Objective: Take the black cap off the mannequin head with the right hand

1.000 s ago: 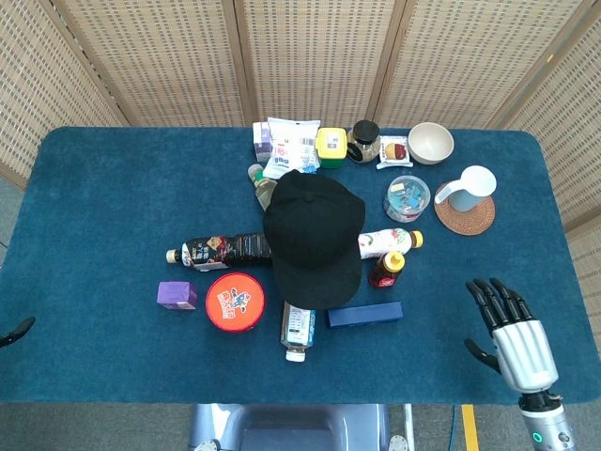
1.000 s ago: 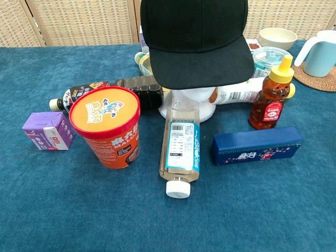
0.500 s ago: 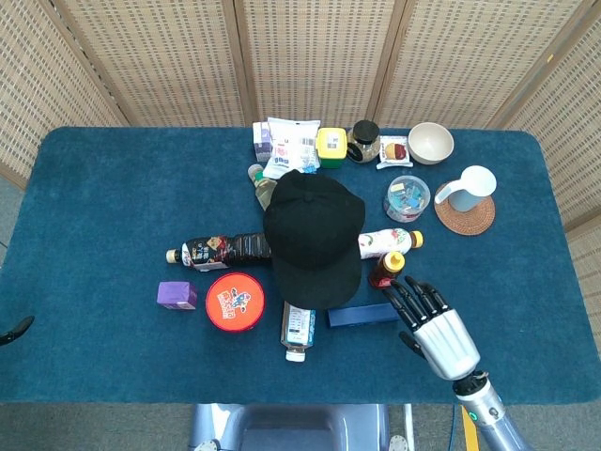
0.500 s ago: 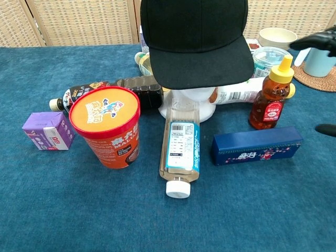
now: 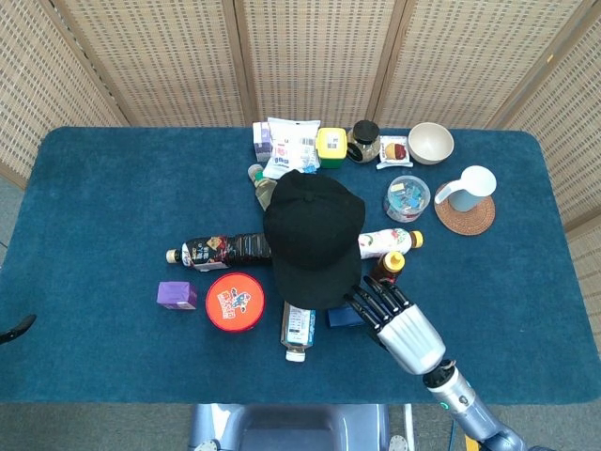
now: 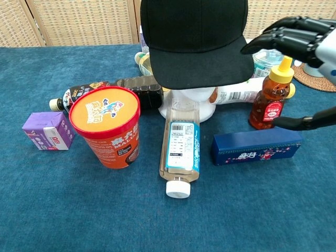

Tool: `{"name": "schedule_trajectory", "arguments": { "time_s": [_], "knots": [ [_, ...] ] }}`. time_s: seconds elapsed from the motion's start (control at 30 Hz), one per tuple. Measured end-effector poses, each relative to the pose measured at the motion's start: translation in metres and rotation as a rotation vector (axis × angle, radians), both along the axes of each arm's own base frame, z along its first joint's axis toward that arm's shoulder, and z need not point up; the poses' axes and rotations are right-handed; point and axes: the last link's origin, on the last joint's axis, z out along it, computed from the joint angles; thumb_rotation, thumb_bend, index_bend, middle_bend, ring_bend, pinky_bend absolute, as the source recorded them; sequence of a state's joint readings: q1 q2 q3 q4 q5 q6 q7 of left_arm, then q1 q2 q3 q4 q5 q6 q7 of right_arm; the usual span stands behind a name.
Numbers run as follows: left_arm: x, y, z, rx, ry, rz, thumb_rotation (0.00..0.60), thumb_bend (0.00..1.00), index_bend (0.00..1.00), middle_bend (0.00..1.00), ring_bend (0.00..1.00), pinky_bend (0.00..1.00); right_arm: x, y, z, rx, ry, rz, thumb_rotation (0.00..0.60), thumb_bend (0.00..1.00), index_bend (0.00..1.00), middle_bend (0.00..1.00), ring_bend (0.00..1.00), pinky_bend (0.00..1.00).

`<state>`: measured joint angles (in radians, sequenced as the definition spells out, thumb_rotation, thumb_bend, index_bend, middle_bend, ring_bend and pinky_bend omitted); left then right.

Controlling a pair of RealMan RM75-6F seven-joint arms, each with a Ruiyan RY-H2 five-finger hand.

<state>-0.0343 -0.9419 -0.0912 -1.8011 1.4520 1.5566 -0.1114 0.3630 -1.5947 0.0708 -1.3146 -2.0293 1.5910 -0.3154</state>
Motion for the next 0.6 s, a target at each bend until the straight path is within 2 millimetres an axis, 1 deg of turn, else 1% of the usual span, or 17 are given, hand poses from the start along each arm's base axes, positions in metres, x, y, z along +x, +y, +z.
{"name": "schedule_trajectory", "arguments": {
  "time_s": [0.13, 0.2, 0.33, 0.47, 0.6],
  "knots": [
    [-0.001, 0.001, 0.000, 0.000, -0.002, 0.006, 0.600, 0.13, 0.00, 0.00, 0.00, 0.00, 0.008, -0.006, -0.008, -0.011, 0.009, 0.014, 0.600, 0.00, 0.23, 0.29, 0.21, 0.32],
    [-0.001, 0.002, 0.001, -0.001, -0.004, 0.012, 0.600, 0.13, 0.00, 0.00, 0.00, 0.00, 0.015, -0.012, -0.013, -0.016, 0.014, 0.017, 0.600, 0.00, 0.24, 0.29, 0.22, 0.32],
    [-0.001, 0.004, 0.000, -0.005, -0.005, 0.013, 0.600, 0.13, 0.00, 0.00, 0.00, 0.00, 0.025, -0.018, -0.018, -0.028, 0.010, 0.023, 0.600, 0.00, 0.25, 0.31, 0.24, 0.34],
    [-0.001, 0.004, 0.000, -0.009, -0.006, 0.014, 0.600, 0.13, 0.00, 0.00, 0.00, 0.00, 0.020, -0.017, -0.014, -0.042, 0.003, 0.026, 0.600, 0.00, 0.26, 0.33, 0.26, 0.36],
    [-0.001, 0.005, 0.001, -0.009, -0.009, 0.016, 0.600, 0.13, 0.00, 0.00, 0.00, 0.00, 0.023, -0.018, -0.017, -0.049, -0.013, 0.030, 0.600, 0.00, 0.29, 0.36, 0.29, 0.40]
  ]
}}
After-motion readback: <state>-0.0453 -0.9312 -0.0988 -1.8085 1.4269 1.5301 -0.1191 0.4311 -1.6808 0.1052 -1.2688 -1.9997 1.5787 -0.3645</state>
